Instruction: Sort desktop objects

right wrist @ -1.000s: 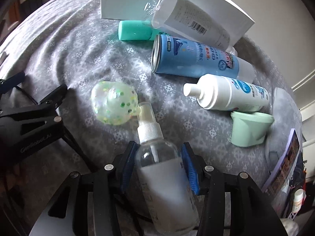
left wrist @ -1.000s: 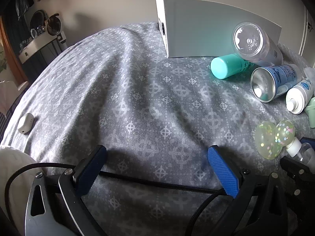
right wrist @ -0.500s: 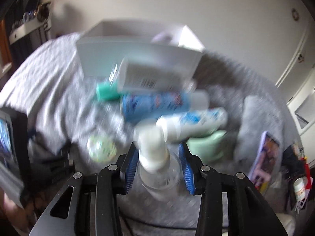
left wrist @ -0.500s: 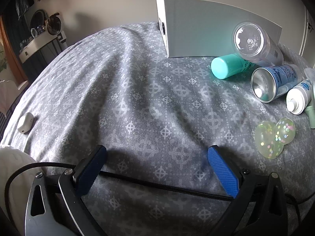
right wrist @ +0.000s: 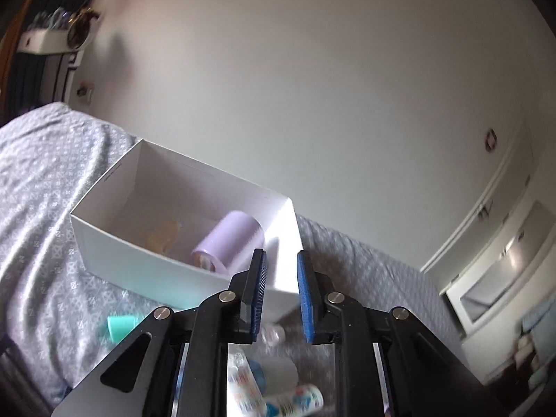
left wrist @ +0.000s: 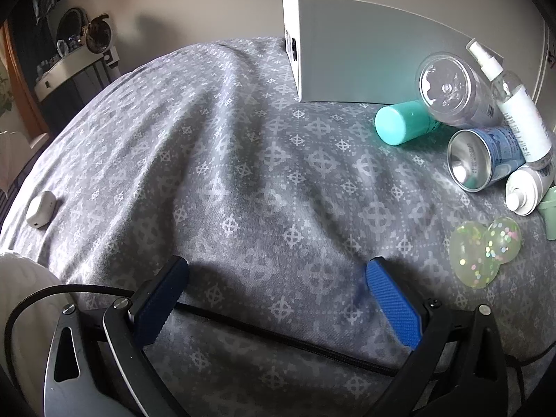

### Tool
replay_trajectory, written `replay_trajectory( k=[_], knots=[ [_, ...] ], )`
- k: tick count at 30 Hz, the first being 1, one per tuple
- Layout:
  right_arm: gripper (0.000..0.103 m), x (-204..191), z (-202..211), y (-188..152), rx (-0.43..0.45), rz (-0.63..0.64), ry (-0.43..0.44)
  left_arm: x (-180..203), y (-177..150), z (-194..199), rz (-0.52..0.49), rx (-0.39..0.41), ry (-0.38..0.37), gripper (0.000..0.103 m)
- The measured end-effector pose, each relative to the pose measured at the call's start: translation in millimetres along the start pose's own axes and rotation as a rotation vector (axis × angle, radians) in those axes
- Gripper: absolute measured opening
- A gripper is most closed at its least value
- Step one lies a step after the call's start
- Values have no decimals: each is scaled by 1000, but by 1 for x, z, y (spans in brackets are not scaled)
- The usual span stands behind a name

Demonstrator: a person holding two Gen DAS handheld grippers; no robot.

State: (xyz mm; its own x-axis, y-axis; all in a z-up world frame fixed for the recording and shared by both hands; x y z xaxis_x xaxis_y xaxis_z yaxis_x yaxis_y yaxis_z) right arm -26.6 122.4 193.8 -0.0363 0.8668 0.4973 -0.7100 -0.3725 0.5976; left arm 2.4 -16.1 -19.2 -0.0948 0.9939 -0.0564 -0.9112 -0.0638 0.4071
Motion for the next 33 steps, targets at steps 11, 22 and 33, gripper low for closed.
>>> replay_trajectory(
  k=[11,22,33],
  knots=[
    [81,4,-21,-93,-193,-262,279,4,-2,0,-2,3,8,103],
    [82,51,-25,-235,-475,-603,320,6,-2,2,-3,6,14,103],
    [82,57,-83,-212,-593,-327,157,6,-2,1,-4,6,15,103]
  ],
)
Point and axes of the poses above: each gripper's, at about its wrist camera, not at the fingertips, and z roughly against the way its jaws point, x to its right, y to its top, the point moved 2 cm from there along -z, roughly the way its jaws point, and after that the axes turned 15 degrees about -x, right-handed, at the moved point
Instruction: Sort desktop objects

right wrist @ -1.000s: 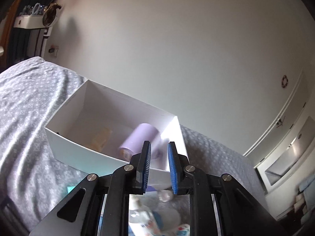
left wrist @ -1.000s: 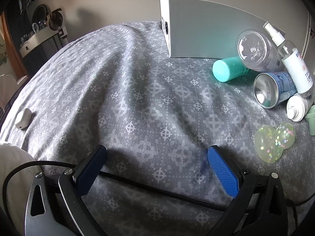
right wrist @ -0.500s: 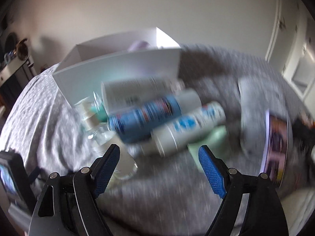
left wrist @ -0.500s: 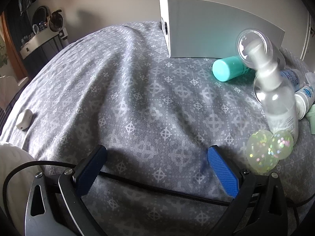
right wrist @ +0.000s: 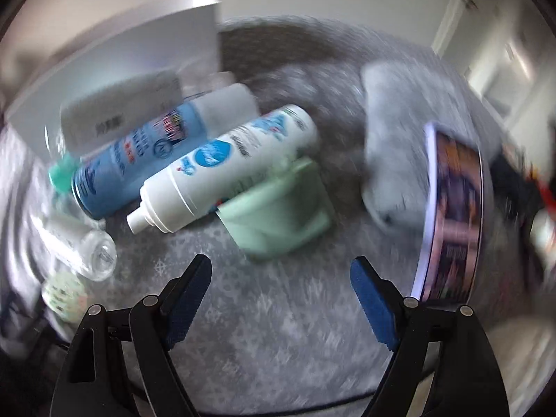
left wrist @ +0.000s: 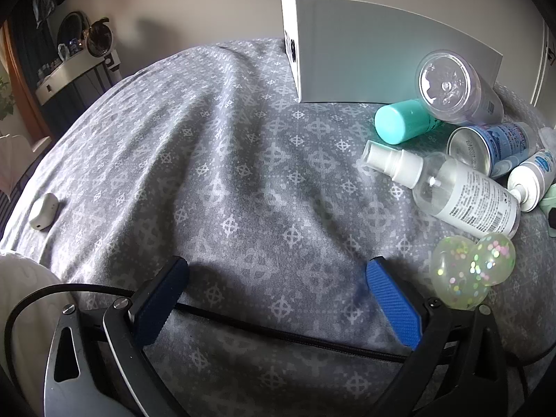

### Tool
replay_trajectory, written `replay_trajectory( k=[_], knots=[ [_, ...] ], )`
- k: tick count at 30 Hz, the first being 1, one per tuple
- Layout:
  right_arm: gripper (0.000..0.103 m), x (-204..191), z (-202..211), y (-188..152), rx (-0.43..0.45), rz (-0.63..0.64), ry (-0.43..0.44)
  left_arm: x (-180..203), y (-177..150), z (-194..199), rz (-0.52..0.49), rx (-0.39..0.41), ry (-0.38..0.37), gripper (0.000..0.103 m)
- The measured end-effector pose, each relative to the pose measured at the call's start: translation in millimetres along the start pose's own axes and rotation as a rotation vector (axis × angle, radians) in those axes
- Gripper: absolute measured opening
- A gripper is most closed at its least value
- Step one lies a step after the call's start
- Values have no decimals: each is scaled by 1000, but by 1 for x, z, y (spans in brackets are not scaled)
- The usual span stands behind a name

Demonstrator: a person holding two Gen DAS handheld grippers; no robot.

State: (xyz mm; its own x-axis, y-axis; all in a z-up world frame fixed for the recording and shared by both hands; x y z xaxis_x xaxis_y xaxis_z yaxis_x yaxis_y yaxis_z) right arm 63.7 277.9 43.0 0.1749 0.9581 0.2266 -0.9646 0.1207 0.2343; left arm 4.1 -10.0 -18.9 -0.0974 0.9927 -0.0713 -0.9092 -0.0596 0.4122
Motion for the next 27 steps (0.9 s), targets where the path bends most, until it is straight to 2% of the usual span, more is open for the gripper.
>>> replay_trajectory(
  k=[3,6,9,13,15,18,20,21,22,27],
  knots=[
    [82,-8,-11,14,13,121,-51,0,0,0,0,0,0,103],
    [82,-2,-30,23,-21,147,-4,0,0,0,0,0,0,103],
    [83,7,-36,25,-19,116,67,0,0,0,0,0,0,103],
    [81,12,-40,24,-12,93,110,0,0,-1,-1,0,0,103],
    [75,3,-34,22,0,108,102,0,0,-1,-1,0,0,103],
    [75,-5,-23,20,28,126,60,-1,-1,-1,-1,1,0,103],
    [74,-3,-11,16,50,111,76,-1,0,-1,-1,1,0,103],
    [72,0,-7,17,61,101,84,-1,-1,-1,-1,1,0,103],
    [66,2,0,16,75,90,83,-1,-1,-1,-1,1,0,103],
    [66,8,36,6,187,65,46,-1,-1,-1,-1,1,0,103]
  ],
)
Point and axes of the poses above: each gripper's, at about its wrist camera, not at the fingertips, and z roughly against the way its jaws point, x to its right, y to its top, the point moved 2 cm from there along -z, roughly the way its jaws point, and after that the axes turned 15 degrees about -x, right-handed, at the moved point
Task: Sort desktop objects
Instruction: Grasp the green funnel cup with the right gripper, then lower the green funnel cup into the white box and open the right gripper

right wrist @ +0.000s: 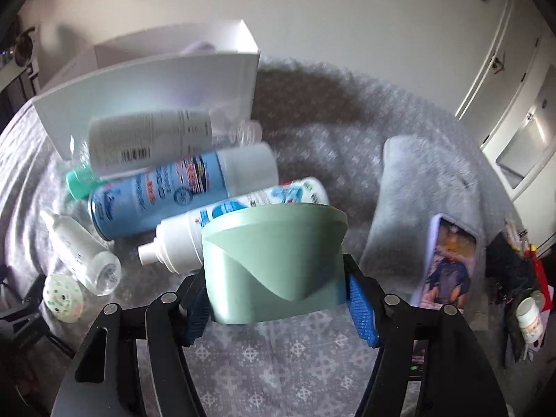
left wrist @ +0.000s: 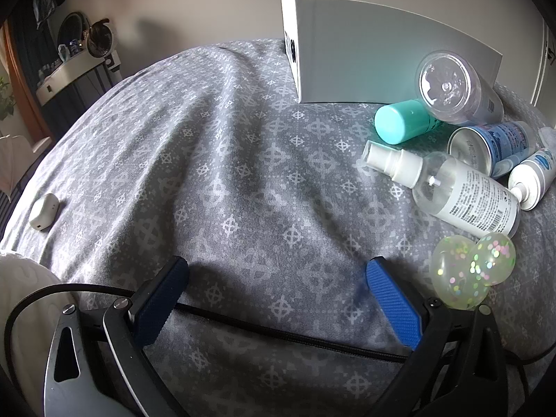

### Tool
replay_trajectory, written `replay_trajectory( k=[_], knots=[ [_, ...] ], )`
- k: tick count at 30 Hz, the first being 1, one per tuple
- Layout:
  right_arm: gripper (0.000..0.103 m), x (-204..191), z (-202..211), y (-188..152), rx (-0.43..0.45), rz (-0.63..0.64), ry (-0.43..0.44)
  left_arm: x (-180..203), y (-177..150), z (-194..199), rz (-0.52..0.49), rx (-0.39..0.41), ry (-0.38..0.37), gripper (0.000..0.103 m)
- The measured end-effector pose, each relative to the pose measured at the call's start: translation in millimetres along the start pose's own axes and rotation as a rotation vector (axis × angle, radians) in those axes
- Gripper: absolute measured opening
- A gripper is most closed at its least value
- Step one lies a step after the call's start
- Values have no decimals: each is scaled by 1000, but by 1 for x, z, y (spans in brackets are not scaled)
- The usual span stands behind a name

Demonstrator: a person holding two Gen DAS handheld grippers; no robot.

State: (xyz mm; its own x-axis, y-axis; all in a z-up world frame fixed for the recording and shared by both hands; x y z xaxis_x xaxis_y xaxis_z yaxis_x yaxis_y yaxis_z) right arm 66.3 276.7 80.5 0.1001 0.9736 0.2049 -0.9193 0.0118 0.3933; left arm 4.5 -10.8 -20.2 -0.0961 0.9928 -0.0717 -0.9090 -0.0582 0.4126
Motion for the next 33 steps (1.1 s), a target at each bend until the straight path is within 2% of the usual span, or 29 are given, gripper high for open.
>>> replay_trajectory(
  k=[4,8,11,15,18,21,24,26,29,31,33],
  knots=[
    [66,4,23,10,93,-7,-38,0,0,0,0,0,0,103],
    [66,7,47,36,201,-12,-78,0,0,1,3,1,-6,103],
    [66,-2,53,70,266,27,-131,0,-1,4,7,0,-9,103],
    [66,-29,55,121,320,61,-135,-2,-1,8,14,-5,-20,103],
    [66,-51,49,157,341,88,-135,-1,-1,8,12,-4,-14,103],
    [66,-77,27,198,322,124,-136,1,-2,6,11,-2,-12,103],
    [66,-100,2,223,263,153,-160,1,-2,5,11,0,-9,103],
    [67,-113,-12,228,238,176,-180,2,-2,5,10,1,-7,103],
    [80,-126,-19,223,231,196,-207,1,-2,5,10,1,-6,103],
    [98,-125,-17,211,248,181,-205,3,-2,5,11,1,-5,103],
    [103,-118,-14,199,252,156,-195,3,-2,5,10,1,-5,103]
  ],
)
Point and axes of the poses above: each gripper's, at about its wrist camera, not at the fingertips, and z roughly against the way its jaws point, x to its right, y to its top, the point moved 2 cm from there along -z, roughly the way its jaws point, and after that the axes turned 15 degrees about -x, right-handed, at the moved point
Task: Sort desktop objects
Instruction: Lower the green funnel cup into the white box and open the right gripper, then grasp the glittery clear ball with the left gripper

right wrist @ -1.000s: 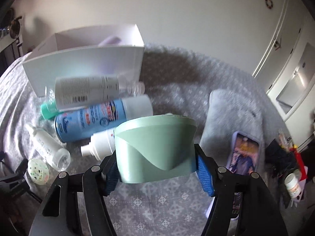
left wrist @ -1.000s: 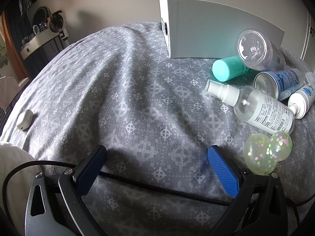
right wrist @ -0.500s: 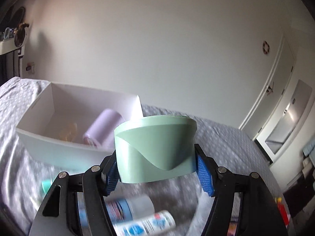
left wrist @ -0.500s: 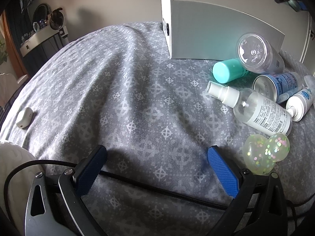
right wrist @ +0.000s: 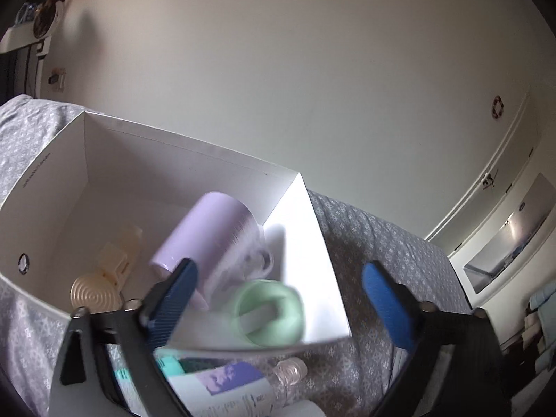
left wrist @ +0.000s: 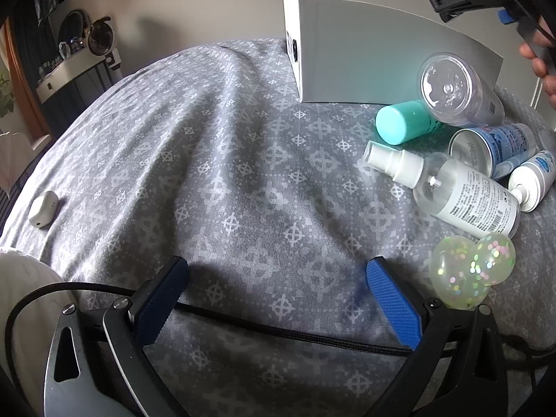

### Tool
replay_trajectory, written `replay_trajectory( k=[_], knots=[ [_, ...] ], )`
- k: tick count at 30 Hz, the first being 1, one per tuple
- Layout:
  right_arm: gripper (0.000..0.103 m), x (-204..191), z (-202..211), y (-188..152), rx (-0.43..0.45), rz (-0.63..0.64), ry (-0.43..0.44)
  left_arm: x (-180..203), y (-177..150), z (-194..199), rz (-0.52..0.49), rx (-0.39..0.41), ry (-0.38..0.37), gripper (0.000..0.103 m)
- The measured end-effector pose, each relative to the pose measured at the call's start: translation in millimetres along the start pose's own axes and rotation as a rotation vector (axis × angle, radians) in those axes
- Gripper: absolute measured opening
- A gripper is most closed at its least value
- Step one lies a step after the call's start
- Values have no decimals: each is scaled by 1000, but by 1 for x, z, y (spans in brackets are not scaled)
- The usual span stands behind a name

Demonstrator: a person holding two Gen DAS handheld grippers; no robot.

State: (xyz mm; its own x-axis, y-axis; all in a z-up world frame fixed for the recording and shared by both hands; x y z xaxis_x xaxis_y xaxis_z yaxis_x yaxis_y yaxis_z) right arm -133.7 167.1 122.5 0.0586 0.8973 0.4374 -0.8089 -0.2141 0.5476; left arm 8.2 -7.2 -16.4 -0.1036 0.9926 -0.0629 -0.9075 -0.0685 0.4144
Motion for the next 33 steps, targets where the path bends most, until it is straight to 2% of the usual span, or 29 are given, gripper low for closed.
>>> replay_trajectory(
  k=[6,10,14,18,21,23,26,28,31,33],
  knots=[
    [103,46,16,-76,-90,-105,38,0,0,0,1,-3,-2,103],
    [103,82,14,-149,-242,-297,144,-1,4,2,-4,-23,-11,103],
    [103,94,16,-212,-366,-440,235,-9,15,15,-19,-66,-8,103],
    [103,87,16,-260,-457,-516,300,-32,25,54,20,38,-11,103],
    [103,79,22,-276,-489,-596,379,-50,35,83,56,99,-92,103],
    [103,68,24,-284,-504,-612,411,-57,40,93,51,110,-146,103],
    [103,51,31,-286,-472,-550,357,-49,47,101,-22,99,-200,103],
    [103,41,31,-284,-471,-508,355,-21,46,101,-124,83,-222,103],
    [103,30,29,-284,-504,-446,300,27,41,87,-326,-14,-226,103],
    [103,29,30,-284,-501,-446,296,55,34,72,-431,-94,-231,103]
  ],
)
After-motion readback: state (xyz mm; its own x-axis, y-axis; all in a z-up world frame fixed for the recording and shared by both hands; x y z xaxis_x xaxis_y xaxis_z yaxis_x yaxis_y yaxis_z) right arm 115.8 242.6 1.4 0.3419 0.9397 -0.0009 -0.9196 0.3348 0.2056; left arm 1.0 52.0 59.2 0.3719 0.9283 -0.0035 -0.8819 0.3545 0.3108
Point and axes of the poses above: each gripper's, at about its wrist camera, not at the fingertips, and z roughly against the way its jaws point, x to its right, y to its top, the point moved 2 cm from there along -z, roughly the way its jaws point, and after that the axes turned 15 degrees about -x, right-handed, at the moved point
